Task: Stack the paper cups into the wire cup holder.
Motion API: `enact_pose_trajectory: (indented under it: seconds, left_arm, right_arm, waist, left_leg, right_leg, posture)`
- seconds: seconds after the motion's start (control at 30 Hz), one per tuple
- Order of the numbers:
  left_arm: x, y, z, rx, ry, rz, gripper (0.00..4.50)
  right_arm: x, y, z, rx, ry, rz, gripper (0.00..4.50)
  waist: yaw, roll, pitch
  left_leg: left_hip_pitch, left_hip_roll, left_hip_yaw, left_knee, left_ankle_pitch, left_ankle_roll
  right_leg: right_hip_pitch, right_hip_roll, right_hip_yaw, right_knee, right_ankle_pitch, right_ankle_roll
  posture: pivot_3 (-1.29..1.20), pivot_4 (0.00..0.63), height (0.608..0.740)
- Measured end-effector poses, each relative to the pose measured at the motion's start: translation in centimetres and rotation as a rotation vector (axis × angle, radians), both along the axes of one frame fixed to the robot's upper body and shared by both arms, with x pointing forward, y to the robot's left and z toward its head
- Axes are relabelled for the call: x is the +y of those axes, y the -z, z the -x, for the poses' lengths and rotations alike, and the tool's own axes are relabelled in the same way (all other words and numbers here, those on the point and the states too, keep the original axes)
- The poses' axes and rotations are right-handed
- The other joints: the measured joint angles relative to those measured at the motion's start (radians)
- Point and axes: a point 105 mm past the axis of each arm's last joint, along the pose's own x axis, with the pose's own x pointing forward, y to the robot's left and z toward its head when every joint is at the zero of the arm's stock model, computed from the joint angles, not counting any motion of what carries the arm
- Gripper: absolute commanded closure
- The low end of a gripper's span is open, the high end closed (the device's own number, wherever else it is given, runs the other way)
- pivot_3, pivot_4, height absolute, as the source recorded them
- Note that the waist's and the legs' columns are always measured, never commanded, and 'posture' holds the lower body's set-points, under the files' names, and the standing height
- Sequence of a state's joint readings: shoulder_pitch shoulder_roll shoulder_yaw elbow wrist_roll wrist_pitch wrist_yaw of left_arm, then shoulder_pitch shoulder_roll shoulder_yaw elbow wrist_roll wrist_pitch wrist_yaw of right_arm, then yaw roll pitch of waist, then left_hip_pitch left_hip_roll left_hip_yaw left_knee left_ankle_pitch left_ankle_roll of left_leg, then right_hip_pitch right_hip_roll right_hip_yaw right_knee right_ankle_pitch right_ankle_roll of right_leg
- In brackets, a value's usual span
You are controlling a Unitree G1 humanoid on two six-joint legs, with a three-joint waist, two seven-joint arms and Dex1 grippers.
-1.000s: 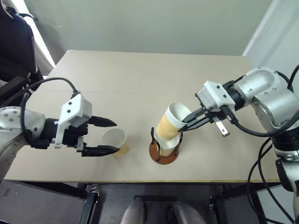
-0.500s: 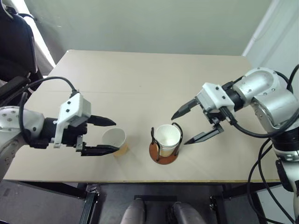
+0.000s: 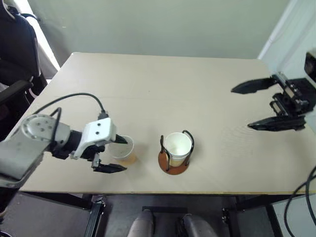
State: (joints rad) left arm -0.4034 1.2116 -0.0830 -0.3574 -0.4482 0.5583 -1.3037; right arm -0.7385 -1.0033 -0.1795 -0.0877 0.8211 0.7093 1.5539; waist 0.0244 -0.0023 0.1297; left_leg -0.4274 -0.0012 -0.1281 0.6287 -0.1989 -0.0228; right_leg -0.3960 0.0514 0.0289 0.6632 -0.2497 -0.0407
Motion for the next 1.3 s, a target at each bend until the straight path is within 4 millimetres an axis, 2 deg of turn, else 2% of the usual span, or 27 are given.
enact_pose_trajectory:
  seconds: [0.3, 0.43, 0.73, 1.03, 1.1, 1.2, 1.3]
  left_arm:
    - [-0.2, 1.4, -0.8, 0.006, 0.057, -0.058, 0.00]
    - [0.2, 1.6, -1.0, 0.006, 0.051, -0.083, 0.94]
    - [0.2, 2.2, -1.7, -0.012, 0.064, -0.115, 4.41]
    - [0.1, 2.0, -1.6, -0.003, 0.068, -0.105, 4.46]
    - [-0.4, 0.9, -1.8, -0.015, 0.090, -0.083, 4.46]
    - [-2.0, -4.5, -3.3, -0.156, 0.129, 0.034, 4.46]
    - [-4.0, -9.3, -3.8, -0.265, 0.195, 0.158, 4.46]
  right_arm:
    - [-0.1, 0.3, 0.5, -0.038, 0.080, 0.024, 0.01]
    - [-0.3, 0.4, 0.5, -0.041, 0.105, 0.019, 0.00]
    - [-0.5, 0.5, 0.5, -0.046, 0.136, 0.030, 0.00]
    - [-0.5, 0.5, 0.4, -0.055, 0.145, 0.029, 0.00]
    - [-0.6, 0.4, 0.3, -0.057, 0.149, 0.026, 0.00]
    - [-0.7, 0.1, 0.3, -0.070, 0.149, 0.028, 0.00]
    - [-0.9, -0.1, 0.2, -0.079, 0.160, 0.035, 0.00]
  waist:
    - [-0.007, 0.001, 0.000]
    - [-0.007, 0.001, 0.000]
    - [-0.006, 0.001, 0.000]
    - [-0.006, 0.001, 0.000]
    - [-0.003, 0.001, 0.000]
    - [0.007, 0.001, 0.000]
    - [0.009, 0.001, 0.000]
  left_leg:
    - [-0.001, -0.001, 0.000, 0.001, -0.001, 0.002]
    - [-0.002, -0.001, 0.000, 0.002, -0.001, 0.003]
    - [-0.002, -0.001, 0.000, 0.002, -0.001, 0.004]
    - [-0.002, -0.001, 0.000, 0.002, -0.001, 0.004]
    - [-0.002, -0.001, -0.001, 0.003, -0.001, 0.004]
    - [-0.003, -0.001, -0.001, 0.004, 0.001, 0.006]
    - [-0.004, -0.002, -0.001, 0.008, 0.000, 0.007]
  right_leg:
    - [0.000, 0.000, 0.001, -0.001, 0.000, 0.005]
    - [0.000, 0.000, 0.001, -0.001, -0.001, 0.005]
    - [0.001, 0.000, 0.001, -0.001, -0.001, 0.006]
    - [0.001, 0.000, 0.001, -0.001, 0.000, 0.006]
    - [0.001, 0.000, 0.001, -0.001, 0.000, 0.007]
    - [0.001, 0.000, 0.001, -0.001, 0.001, 0.008]
    - [0.002, 0.000, 0.001, -0.001, 0.002, 0.010]
  posture:
    - [0.00, 0.150, 0.740]
    - [0.00, 0.150, 0.740]
    - [0.00, 0.150, 0.740]
    - [0.00, 0.150, 0.740]
    - [0.00, 0.150, 0.740]
    - [0.00, 0.150, 0.740]
    - [0.00, 0.150, 0.740]
